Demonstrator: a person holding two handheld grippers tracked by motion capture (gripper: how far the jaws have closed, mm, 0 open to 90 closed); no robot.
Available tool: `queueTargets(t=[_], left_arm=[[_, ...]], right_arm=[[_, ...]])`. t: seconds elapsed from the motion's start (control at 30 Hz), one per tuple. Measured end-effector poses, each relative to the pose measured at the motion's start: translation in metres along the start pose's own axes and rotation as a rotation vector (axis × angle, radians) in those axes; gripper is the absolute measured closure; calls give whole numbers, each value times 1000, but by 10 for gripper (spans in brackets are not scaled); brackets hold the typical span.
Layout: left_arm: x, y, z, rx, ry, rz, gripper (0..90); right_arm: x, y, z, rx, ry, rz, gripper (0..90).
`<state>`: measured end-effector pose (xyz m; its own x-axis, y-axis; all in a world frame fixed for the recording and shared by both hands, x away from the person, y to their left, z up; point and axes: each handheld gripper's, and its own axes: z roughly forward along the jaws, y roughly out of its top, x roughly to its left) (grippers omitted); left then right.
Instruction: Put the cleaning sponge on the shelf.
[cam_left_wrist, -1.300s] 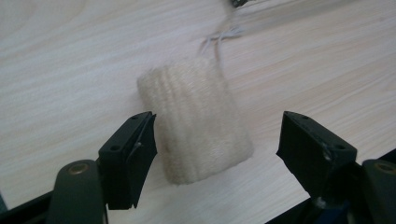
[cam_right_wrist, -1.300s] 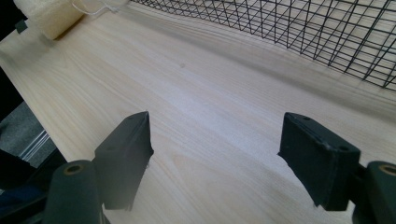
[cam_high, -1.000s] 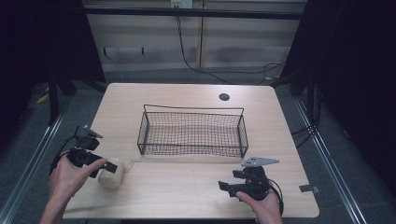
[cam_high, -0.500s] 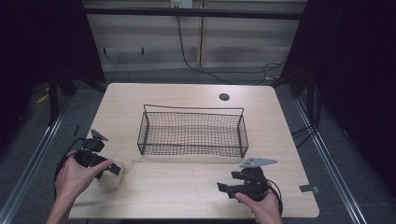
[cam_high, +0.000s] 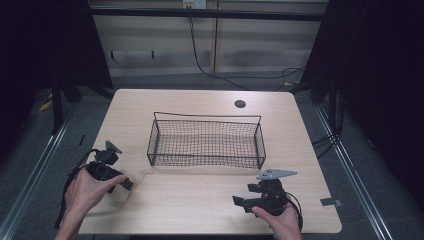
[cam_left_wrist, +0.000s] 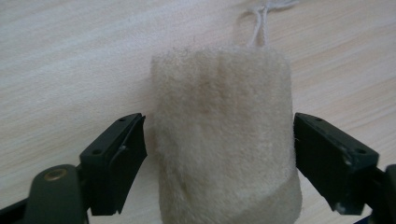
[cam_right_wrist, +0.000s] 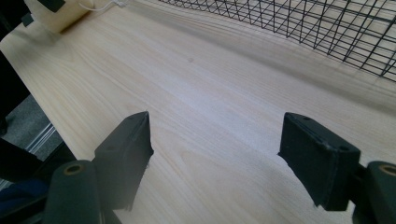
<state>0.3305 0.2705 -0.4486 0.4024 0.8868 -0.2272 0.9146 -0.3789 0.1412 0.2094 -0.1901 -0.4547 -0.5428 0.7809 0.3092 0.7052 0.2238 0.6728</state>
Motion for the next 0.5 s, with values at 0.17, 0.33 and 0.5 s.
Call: queueTargets(t=[0.17,0.33,0.5], left_arm=[[-1,1,5,29,8,21,244],[0,1,3,17,34,11,263],[1,0,0,23,6,17,265]], right_arm=[[0,0,0,1,1,-1,248],[0,0,0,3,-2,1,248],[-1,0,0,5,-1,3,248]])
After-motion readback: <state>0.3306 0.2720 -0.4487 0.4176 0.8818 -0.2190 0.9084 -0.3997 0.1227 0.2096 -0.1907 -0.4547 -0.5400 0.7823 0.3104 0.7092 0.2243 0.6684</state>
